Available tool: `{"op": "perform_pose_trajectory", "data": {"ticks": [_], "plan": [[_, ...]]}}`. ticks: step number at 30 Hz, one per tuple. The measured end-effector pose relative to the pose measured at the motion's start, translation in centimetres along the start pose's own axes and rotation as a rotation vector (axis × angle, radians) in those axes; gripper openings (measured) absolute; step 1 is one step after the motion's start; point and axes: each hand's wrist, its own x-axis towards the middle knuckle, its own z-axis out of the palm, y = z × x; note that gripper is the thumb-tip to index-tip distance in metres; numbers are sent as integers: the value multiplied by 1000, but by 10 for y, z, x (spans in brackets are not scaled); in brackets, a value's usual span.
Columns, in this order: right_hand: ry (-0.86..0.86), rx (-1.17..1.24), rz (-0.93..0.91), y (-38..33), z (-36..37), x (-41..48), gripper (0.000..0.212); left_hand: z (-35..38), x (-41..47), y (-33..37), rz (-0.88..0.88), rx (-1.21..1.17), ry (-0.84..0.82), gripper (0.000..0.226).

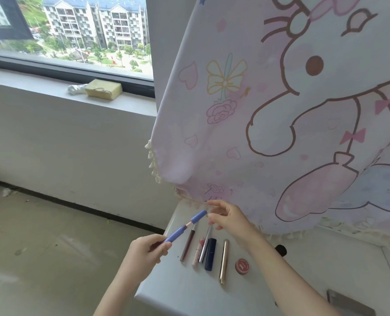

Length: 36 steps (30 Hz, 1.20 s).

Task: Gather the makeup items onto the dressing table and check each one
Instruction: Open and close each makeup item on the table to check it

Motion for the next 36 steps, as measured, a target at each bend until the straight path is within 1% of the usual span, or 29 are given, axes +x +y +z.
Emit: {"op": "perform_pose_trajectory", "data": {"ticks": [2,4,7,8,11,13,14,15,18,20,23,26,30,36], "plan": [[47,-30,76,13,4,11,32,7,4,-20,-55,41,88,24],[62,-73,156,28,8,23,31,18,11,-41,-140,131,171,19],[52,-192,240,52,16,43,29,38,22,-63,-269,309,278,23],[46,-241,264,59,19,49,29,44,26,-67,-288,347,308,25],[24,-357,316,74,25,69,28,59,38,-73,-270,427,354,25],[10,-412,333,79,29,81,28,68,47,-79,-208,482,343,19],[4,-433,339,80,31,87,28,72,50,-85,-154,541,316,17],[3,-446,342,81,33,92,28,76,52,-92,-141,588,303,17],[25,-472,349,82,40,106,29,86,57,-110,-200,598,251,25],[37,-484,355,83,43,115,30,90,58,-112,-213,622,216,17],[44,-508,370,81,50,124,32,95,59,-108,-217,645,192,27],[55,-546,415,83,56,134,37,100,60,-107,-192,673,221,30],[66,-616,500,84,63,142,35,101,59,-109,-166,719,238,32],[54,-649,493,88,66,145,27,101,58,-110,-138,778,262,32]]}}
